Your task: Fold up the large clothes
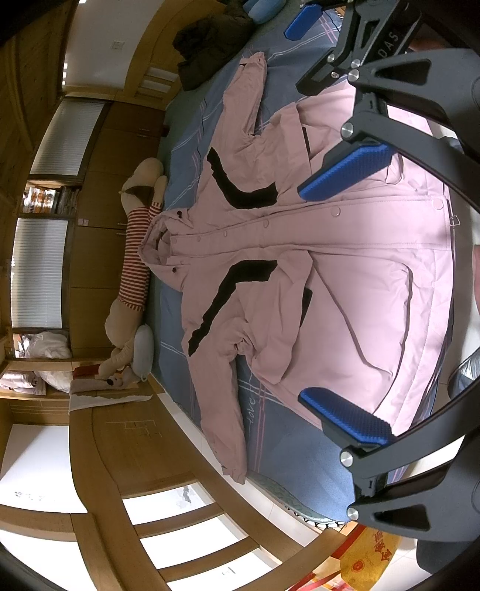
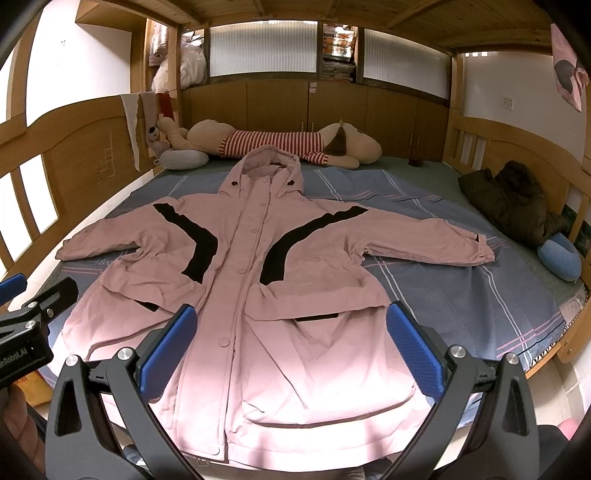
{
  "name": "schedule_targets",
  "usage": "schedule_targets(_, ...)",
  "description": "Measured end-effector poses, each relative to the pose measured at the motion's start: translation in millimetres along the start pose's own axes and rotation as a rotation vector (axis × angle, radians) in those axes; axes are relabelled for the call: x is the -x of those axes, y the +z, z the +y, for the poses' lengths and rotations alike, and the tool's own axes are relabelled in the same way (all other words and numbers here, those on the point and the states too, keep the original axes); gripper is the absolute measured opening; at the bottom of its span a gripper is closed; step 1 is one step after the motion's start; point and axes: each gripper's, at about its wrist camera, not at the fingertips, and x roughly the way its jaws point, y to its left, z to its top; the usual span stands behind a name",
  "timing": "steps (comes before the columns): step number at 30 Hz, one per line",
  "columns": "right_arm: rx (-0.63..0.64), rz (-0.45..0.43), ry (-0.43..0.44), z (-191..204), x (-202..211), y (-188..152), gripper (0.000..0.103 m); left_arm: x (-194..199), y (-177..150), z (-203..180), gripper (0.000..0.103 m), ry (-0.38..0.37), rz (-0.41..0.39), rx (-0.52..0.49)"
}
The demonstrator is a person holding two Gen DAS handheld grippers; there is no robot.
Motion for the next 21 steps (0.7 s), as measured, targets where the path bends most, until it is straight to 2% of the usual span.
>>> schedule_targets(21,0.002,0.0,0.0,0.9,-0.3,-1.2,0.102,-0.7,-0.3,-0.5,0.101,0.0,0.002,-0.002)
